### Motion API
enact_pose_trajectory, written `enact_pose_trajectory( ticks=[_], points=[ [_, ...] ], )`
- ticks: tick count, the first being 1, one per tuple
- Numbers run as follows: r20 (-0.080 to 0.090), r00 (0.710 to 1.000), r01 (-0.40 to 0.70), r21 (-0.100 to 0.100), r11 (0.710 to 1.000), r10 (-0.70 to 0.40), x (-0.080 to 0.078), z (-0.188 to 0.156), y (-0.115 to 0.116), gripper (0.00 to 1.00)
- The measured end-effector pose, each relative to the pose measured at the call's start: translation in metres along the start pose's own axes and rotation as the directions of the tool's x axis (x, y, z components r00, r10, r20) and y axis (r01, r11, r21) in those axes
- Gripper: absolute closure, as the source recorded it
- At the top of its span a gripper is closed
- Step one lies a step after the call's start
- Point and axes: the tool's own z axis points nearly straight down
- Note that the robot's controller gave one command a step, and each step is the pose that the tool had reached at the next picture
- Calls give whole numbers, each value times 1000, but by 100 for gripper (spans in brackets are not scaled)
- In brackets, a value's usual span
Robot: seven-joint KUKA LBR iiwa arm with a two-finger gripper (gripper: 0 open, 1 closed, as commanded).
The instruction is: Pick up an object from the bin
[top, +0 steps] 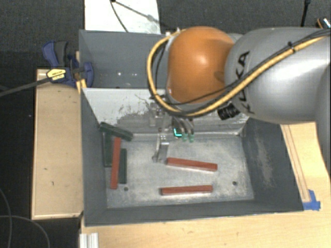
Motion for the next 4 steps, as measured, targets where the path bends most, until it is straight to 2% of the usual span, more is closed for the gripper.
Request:
enact_pose_trajectory(
  ticks=[1,2,3,4],
  points=[
    [1,984,179,3,984,-179,4,76,-52,0],
    [0,987,159,4,987,-159,-29,157,-124,0],
    [6,987,159,0,987,-159,-30,152,-118,100],
    [16,985,169,2,986,-169,-18,-18,-108,100]
  ],
)
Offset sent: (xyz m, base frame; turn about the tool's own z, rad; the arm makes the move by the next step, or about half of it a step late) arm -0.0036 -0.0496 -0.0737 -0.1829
